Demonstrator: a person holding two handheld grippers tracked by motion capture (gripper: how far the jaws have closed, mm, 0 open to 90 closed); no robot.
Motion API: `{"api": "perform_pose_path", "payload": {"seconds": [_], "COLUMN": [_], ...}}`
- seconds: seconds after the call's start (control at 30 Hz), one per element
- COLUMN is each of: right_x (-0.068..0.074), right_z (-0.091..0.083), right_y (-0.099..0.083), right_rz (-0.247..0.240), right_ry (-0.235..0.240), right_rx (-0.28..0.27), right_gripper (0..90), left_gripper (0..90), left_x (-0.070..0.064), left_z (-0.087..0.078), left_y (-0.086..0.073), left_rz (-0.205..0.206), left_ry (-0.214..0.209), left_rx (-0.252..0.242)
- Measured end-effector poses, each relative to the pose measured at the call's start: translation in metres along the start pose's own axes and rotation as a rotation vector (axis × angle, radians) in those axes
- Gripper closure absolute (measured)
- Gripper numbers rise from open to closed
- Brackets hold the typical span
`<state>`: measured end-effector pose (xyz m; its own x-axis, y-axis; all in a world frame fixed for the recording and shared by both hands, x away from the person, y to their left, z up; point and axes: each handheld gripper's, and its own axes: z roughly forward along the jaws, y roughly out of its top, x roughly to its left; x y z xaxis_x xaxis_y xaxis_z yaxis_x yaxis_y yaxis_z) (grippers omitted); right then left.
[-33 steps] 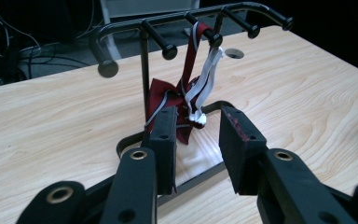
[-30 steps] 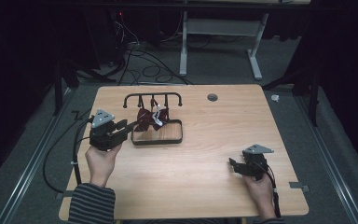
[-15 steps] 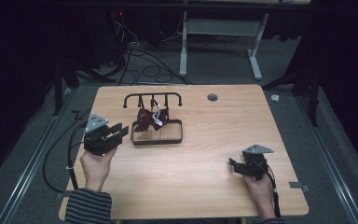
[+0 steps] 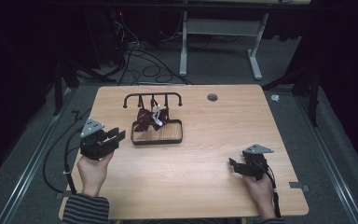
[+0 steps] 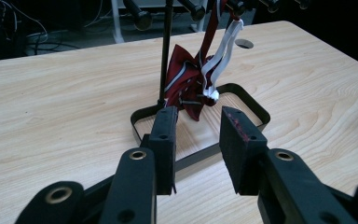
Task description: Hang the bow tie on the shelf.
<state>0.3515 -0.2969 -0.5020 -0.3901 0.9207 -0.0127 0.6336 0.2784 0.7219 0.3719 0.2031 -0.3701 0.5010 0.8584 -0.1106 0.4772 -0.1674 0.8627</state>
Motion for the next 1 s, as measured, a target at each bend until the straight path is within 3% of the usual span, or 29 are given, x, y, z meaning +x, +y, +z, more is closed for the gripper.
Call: {"api": "perform_pose_path", "payload": {"seconds": [1.0], "right_x": [0.0], "right_z": [0.0], "right_y": [0.0], "right_rz": [-0.001], "right_ry": [0.0], "right_rx": [-0.001], "right_gripper": [33.5], "left_gripper": [63.3], "left_x": [0.004], "left_z": [-0.014], "left_y": [-0.026], "left_rz": [-0.027], "left_ry": [0.005], "left_rx": [0.003]}}
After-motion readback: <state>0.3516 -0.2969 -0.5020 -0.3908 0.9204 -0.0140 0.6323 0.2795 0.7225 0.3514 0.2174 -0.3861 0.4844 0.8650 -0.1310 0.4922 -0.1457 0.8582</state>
